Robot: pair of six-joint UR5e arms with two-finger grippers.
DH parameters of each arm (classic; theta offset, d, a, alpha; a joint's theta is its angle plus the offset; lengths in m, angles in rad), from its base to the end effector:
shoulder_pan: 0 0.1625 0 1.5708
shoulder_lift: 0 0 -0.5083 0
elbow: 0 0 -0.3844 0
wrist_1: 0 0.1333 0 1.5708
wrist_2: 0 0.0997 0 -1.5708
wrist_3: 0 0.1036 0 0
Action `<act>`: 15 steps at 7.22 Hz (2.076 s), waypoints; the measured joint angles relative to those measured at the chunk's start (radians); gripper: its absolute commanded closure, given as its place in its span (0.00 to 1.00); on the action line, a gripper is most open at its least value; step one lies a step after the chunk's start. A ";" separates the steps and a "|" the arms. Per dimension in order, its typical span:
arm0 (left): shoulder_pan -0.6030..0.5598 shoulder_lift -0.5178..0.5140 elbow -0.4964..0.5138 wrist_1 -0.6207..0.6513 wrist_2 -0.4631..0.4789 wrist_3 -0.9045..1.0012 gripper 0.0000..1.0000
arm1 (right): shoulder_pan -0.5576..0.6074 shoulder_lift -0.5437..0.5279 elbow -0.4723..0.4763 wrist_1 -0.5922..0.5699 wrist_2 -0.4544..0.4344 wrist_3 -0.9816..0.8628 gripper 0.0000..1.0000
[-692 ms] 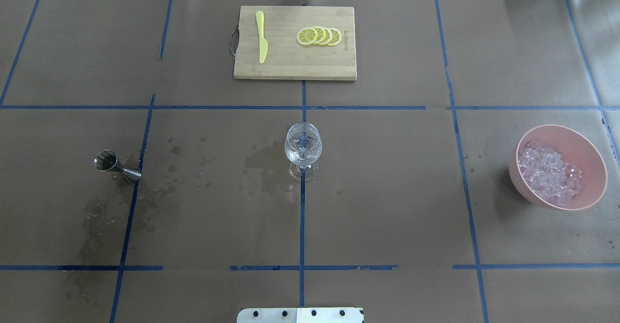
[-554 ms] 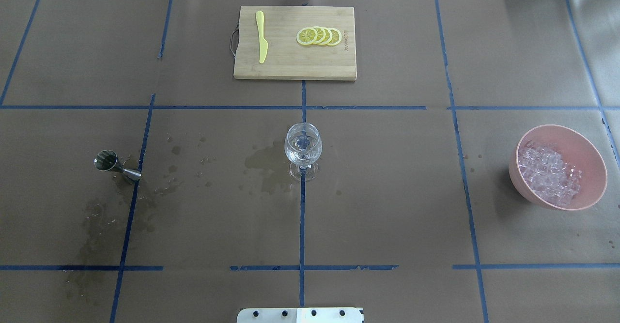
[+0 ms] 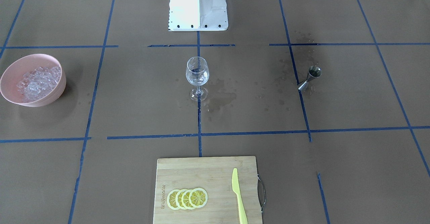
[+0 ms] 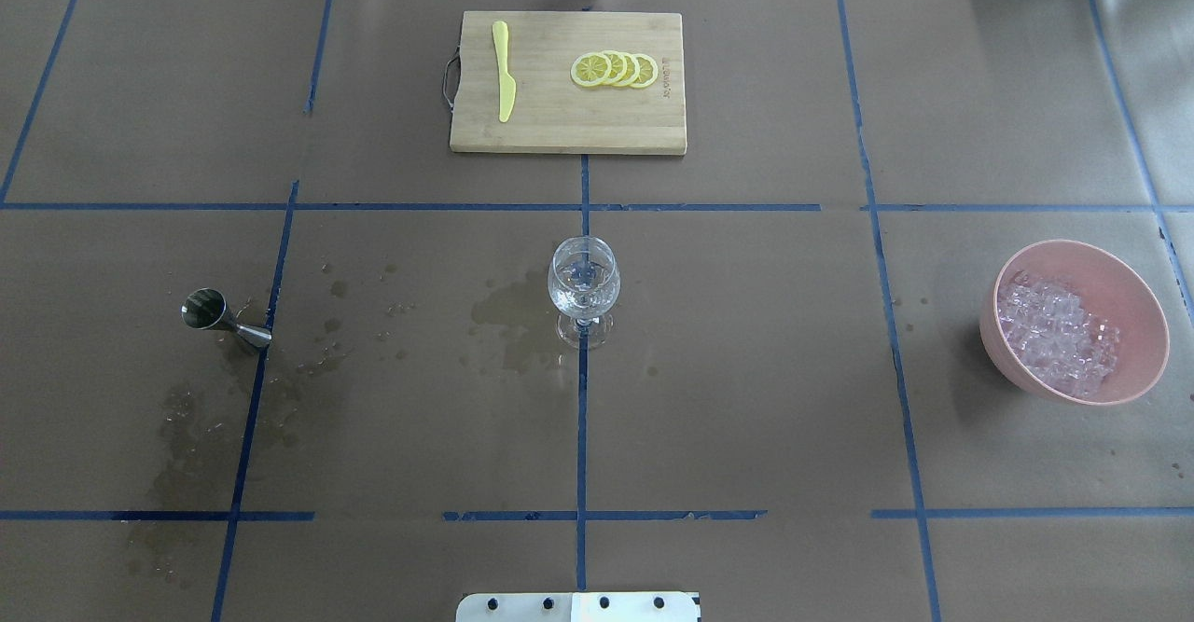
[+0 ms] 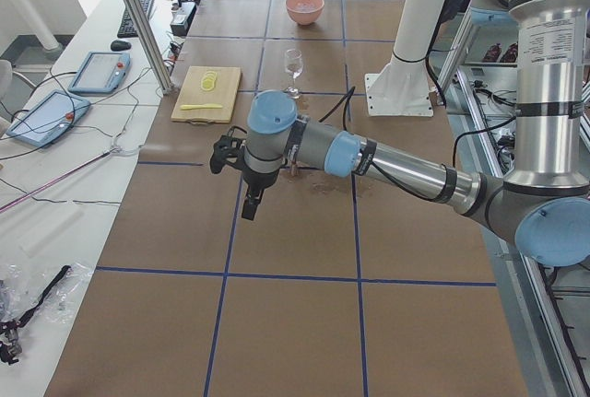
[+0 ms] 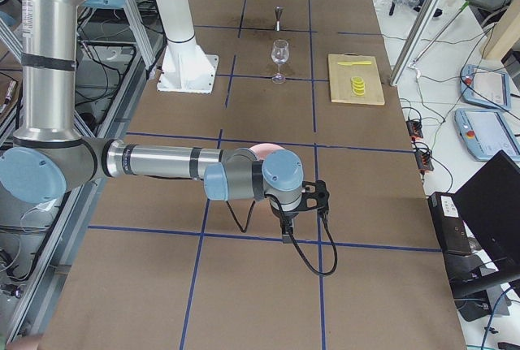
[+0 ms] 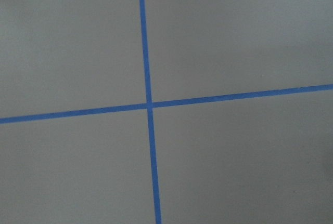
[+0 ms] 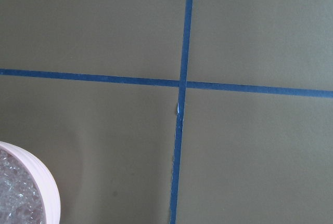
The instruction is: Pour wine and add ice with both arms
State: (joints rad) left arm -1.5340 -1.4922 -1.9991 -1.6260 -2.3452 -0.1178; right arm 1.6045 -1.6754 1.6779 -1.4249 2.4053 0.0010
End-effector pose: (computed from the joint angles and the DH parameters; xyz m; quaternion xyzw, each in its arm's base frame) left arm -0.0446 -0.4440 0.5663 0.1571 0.3832 0.0391 0.9094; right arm 0.0713 -0.4381 0.7211 0.0744 -0.4030 -0.0142 0.9121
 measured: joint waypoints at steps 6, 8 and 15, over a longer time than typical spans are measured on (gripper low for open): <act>0.488 0.197 -0.188 -0.642 0.222 -0.855 0.00 | -0.015 -0.019 0.004 0.065 0.001 0.002 0.00; 0.682 0.243 -0.200 -0.721 0.441 -1.017 0.00 | -0.016 -0.016 0.010 0.063 0.002 0.004 0.00; 1.351 0.252 -0.156 -0.621 1.315 -1.411 0.00 | -0.112 -0.008 0.186 -0.041 0.003 0.291 0.00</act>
State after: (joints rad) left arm -0.1832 -1.2403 -2.1550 -2.2465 -1.0306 -1.5284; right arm 1.4925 -1.6837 1.8640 -1.4654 2.4083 0.2923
